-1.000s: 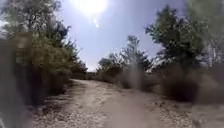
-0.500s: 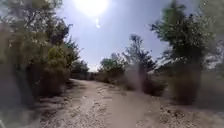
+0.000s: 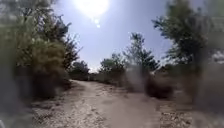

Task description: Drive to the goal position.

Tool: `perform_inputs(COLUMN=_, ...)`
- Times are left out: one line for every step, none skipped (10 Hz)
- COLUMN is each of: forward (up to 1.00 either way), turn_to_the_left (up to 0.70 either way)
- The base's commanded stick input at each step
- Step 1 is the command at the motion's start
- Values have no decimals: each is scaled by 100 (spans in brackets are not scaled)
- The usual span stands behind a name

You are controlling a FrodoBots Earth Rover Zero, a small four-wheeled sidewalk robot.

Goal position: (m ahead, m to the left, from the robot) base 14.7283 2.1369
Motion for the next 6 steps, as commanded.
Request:
perform_inputs(forward=69, turn_to_the_left=1)
perform_inputs(forward=69, turn_to_the_left=1)
perform_inputs(forward=69, turn_to_the_left=1)
perform_inputs(forward=69, turn_to_the_left=1)
perform_inputs(forward=69, turn_to_the_left=1)
perform_inputs(forward=69, turn_to_the_left=1)
